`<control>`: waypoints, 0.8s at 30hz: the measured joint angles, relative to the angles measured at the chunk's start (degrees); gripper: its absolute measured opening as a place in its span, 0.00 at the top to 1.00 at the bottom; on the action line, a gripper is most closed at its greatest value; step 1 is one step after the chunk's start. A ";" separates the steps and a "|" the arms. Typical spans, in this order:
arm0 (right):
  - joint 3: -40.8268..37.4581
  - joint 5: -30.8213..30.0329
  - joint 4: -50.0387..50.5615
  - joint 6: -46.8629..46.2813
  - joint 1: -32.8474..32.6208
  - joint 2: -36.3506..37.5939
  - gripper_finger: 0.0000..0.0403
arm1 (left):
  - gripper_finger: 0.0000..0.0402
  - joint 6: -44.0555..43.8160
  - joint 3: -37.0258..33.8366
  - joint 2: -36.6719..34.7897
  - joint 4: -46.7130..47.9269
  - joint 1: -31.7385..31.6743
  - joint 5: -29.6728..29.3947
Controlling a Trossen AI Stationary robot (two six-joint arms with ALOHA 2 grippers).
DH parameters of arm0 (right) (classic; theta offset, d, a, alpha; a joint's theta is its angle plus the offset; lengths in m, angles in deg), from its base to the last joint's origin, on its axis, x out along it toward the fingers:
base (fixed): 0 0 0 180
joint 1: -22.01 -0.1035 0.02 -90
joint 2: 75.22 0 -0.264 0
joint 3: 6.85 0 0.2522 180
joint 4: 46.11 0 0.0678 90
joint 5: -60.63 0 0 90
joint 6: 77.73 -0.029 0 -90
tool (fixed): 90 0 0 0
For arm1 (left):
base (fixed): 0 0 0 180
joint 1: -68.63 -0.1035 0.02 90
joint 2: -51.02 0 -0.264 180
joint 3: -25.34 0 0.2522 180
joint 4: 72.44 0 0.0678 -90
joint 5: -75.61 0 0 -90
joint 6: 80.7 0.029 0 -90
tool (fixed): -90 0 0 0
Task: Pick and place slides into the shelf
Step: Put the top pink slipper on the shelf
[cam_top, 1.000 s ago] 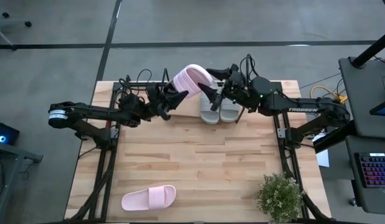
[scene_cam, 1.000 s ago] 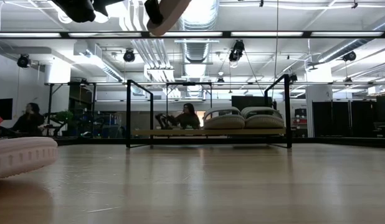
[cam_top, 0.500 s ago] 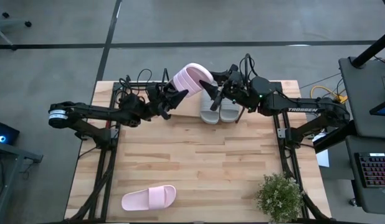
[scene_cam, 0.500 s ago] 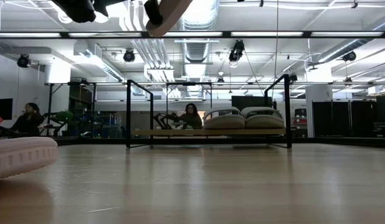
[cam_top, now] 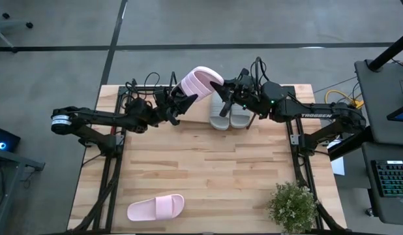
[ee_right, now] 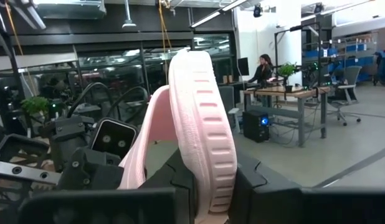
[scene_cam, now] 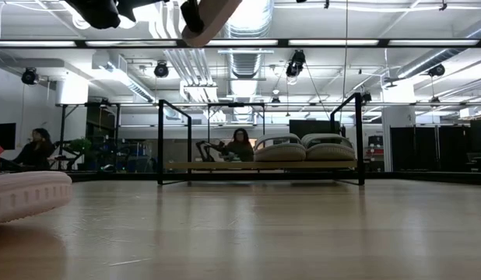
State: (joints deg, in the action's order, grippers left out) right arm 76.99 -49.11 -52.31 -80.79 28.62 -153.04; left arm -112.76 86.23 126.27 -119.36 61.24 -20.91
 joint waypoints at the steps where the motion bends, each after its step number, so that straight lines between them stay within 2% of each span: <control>1: 0.00 -0.23 0.00 -0.13 0.00 0.00 0.90 | 1.00 -0.04 -0.04 0.00 -0.08 0.00 0.00; 10: 0.00 -0.65 0.03 -0.39 0.02 0.00 0.90 | 1.00 -0.16 -0.23 0.00 -0.20 0.00 0.13; 13: 0.00 -0.83 0.02 -0.53 0.02 0.00 0.90 | 0.97 -0.15 -0.24 0.00 -0.20 0.00 0.27; 18: 0.00 -1.18 -0.24 -0.83 0.07 0.04 0.90 | 0.83 2.46 -0.26 0.00 -0.50 0.00 2.91; 24: -0.01 -1.56 -0.15 -1.00 0.10 0.36 0.90 | 0.59 3.12 -0.32 -0.04 -0.75 -0.11 6.09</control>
State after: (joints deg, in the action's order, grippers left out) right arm 76.99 -50.66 -52.47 -81.79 28.72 -152.68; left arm -109.64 85.91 126.22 -120.11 61.12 -14.82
